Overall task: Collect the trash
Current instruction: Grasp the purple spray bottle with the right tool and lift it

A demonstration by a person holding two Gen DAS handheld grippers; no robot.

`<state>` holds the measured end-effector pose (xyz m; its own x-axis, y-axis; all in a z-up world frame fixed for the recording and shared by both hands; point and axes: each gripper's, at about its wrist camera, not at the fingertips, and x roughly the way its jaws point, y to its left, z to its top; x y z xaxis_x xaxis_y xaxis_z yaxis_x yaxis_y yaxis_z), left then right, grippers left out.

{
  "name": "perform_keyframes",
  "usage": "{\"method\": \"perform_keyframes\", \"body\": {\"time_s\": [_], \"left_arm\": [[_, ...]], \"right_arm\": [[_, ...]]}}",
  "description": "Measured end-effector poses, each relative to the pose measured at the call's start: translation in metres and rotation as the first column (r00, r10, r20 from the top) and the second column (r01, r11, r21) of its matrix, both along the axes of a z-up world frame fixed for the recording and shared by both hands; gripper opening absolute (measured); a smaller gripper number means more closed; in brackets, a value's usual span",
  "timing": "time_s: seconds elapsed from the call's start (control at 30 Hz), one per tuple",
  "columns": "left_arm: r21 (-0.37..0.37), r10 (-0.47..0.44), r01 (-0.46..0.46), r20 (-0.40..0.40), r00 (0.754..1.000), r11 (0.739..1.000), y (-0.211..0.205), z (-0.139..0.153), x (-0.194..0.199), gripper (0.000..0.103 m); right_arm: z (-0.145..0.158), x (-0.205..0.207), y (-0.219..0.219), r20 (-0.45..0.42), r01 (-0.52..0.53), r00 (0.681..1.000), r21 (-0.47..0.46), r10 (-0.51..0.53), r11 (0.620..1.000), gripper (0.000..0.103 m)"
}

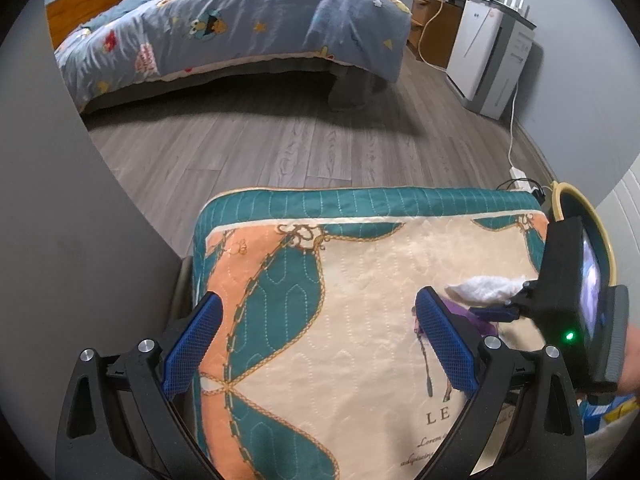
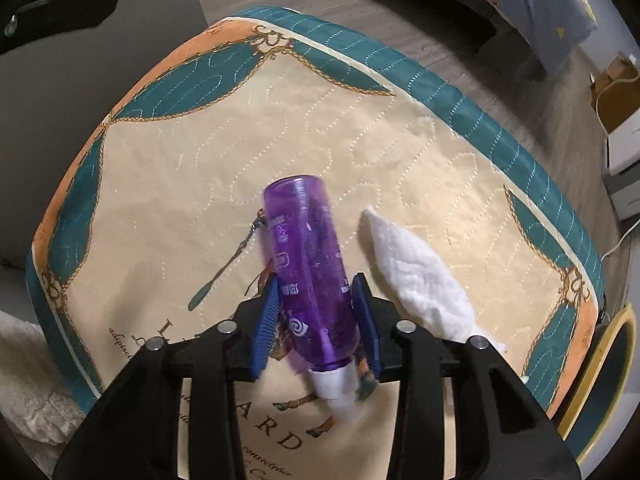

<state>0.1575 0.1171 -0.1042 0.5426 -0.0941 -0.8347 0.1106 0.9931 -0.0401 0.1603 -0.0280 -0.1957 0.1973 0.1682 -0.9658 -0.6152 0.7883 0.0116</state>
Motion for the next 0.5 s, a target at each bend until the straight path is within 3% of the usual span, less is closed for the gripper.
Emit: {"method": "perform_keyframes", "body": {"time_s": [0.27, 0.5], "left_arm": [[0.007, -0.035, 0.035, 0.008, 0.999, 0.999, -0.02, 0.003, 0.002, 0.096], [0.036, -0.112, 0.112, -0.001, 0.994, 0.993, -0.07, -0.009, 0.006, 0.096]], "right_arm": [[0.042, 0.008, -0.047, 0.03, 0.087, 0.996, 0.088, -0.09, 0.992, 0.035], [0.07, 0.017, -0.117, 0.043, 0.239, 0.968, 0.139, -0.247, 0.961, 0.035]]}}
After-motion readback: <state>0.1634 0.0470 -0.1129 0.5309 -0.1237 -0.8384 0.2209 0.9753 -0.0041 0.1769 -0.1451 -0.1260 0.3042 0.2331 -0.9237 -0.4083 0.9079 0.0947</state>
